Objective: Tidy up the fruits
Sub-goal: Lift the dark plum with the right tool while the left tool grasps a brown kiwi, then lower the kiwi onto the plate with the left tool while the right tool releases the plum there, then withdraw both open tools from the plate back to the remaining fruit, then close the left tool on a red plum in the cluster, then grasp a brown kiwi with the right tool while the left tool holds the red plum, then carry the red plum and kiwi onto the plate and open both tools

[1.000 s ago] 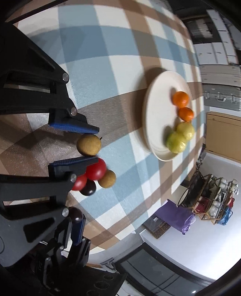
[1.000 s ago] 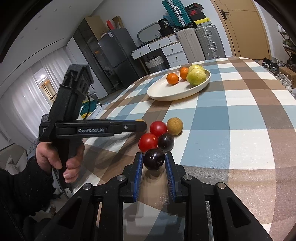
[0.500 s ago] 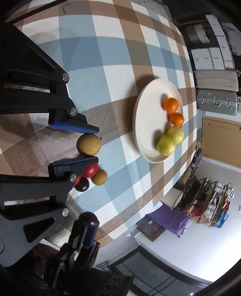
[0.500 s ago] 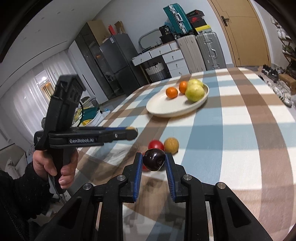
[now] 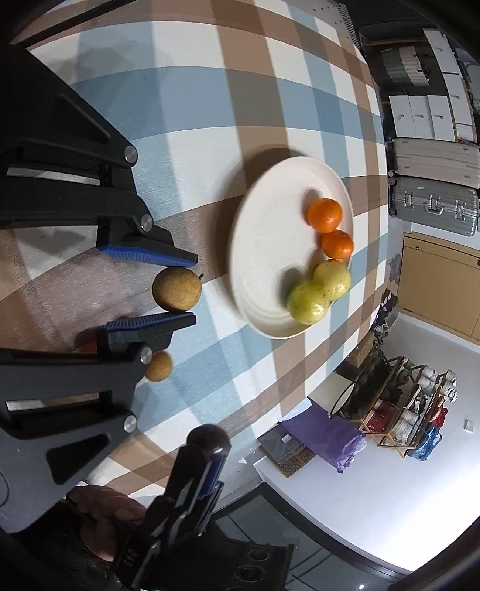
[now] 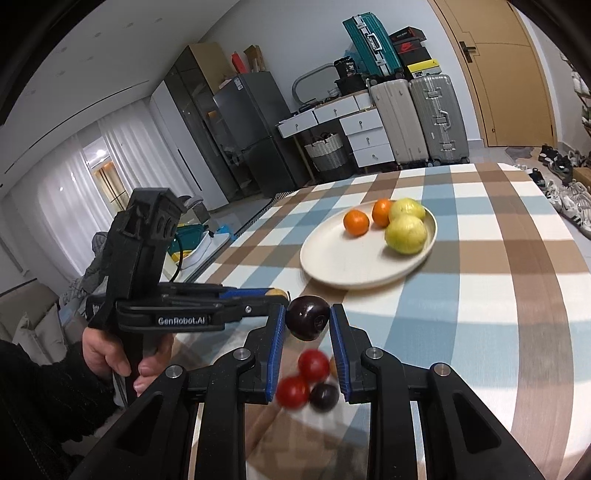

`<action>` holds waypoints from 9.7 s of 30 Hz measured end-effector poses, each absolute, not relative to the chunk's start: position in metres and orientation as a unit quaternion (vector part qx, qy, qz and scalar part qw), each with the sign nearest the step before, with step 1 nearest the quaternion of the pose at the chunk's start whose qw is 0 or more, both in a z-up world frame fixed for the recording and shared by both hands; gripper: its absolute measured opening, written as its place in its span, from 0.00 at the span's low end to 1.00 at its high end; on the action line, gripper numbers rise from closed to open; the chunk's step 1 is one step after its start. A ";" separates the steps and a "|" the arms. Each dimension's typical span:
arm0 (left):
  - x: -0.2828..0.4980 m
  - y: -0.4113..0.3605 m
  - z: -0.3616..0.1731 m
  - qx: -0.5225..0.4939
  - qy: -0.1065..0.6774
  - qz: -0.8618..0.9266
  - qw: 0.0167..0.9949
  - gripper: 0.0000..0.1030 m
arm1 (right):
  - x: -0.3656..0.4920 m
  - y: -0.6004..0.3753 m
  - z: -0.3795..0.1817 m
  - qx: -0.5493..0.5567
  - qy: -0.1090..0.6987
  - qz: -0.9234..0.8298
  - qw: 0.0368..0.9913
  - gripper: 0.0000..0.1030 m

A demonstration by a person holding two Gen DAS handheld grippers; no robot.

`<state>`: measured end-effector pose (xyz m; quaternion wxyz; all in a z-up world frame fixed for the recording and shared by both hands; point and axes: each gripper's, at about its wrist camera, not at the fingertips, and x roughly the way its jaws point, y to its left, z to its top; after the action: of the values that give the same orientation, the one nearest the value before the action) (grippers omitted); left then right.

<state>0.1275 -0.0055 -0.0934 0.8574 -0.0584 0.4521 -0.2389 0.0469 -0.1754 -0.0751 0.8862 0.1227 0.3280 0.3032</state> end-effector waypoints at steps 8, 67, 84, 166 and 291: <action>0.169 -0.006 -0.084 -0.065 0.453 -0.241 0.856 0.21 | 0.096 -0.171 -0.065 0.130 0.333 0.307 0.882 0.24; 0.266 -0.008 -0.068 -0.072 0.434 -0.250 0.862 0.21 | 0.204 -0.172 -0.070 0.145 0.335 0.258 0.895 0.38; 0.185 -0.008 -0.034 -0.059 0.405 -0.243 0.879 0.47 | 0.144 -0.176 -0.037 0.136 0.302 0.250 0.910 0.62; 0.046 -0.009 -0.125 -0.091 0.466 -0.267 0.838 0.25 | 0.048 -0.185 -0.096 0.158 0.379 0.220 0.885 0.86; 0.288 0.001 -0.111 -0.093 0.461 -0.246 0.847 0.25 | 0.235 -0.139 -0.100 0.135 0.405 0.245 0.871 0.24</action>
<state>0.2885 0.0010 -0.1106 0.8473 -0.0931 0.4613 -0.2459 0.2348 -0.1393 -0.0996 0.8706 0.1347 0.4047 0.2453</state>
